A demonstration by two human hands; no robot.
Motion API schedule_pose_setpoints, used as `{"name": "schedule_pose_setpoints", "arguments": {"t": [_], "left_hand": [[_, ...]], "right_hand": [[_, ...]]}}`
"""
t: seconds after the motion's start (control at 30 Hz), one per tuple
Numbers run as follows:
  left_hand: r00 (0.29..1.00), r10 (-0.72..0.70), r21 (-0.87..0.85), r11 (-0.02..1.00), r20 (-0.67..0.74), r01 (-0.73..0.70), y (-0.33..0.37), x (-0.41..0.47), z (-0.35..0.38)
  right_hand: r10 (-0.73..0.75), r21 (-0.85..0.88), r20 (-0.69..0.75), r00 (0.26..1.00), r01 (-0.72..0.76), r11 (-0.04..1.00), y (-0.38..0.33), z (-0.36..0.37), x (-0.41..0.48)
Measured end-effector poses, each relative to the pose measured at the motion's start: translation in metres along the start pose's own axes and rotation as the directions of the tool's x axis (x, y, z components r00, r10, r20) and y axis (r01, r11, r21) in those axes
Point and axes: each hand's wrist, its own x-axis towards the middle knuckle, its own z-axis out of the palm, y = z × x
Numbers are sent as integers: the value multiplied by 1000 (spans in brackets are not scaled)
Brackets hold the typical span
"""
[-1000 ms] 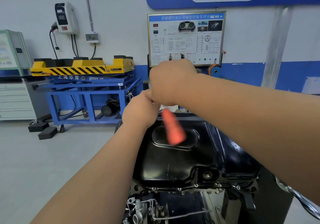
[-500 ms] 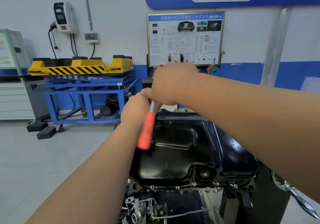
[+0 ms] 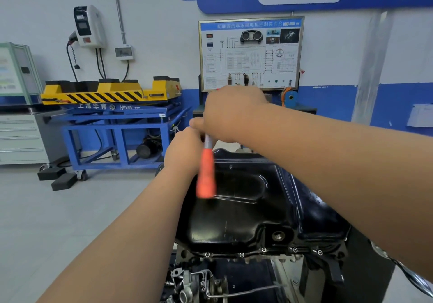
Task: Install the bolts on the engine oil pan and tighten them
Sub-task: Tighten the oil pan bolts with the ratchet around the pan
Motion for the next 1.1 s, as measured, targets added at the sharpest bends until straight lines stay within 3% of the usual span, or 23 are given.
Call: {"name": "schedule_pose_setpoints", "arguments": {"t": [0.13, 0.3, 0.47, 0.6, 0.7, 0.9, 1.1], "left_hand": [[993, 110, -44, 993, 33, -108, -1, -1, -1], [999, 34, -74, 997, -6, -34, -2, -1, 0], [1000, 3, -30, 1000, -5, -3, 0, -2, -3], [995, 98, -71, 993, 24, -96, -3, -2, -1], [996, 83, -92, 993, 39, -80, -3, -1, 0], [999, 5, -88, 996, -38, -8, -3, -3, -2], [996, 73, -123, 990, 41, -68, -2, -2, -2]], "right_hand": [[-119, -149, -25, 993, 114, 982, 6, -11, 2], [-165, -258, -49, 985, 147, 955, 4, -7, 2], [-56, -66, -27, 998, 54, 996, 0, 0, 4], [-164, -172, -51, 985, 153, 973, 9, -9, 8], [-225, -219, -76, 971, 204, 954, 10, -7, 9], [-98, -18, -31, 995, 97, 995, -3, 5, 8], [-205, -158, -24, 978, 199, 967, 10, -9, 14]]}}
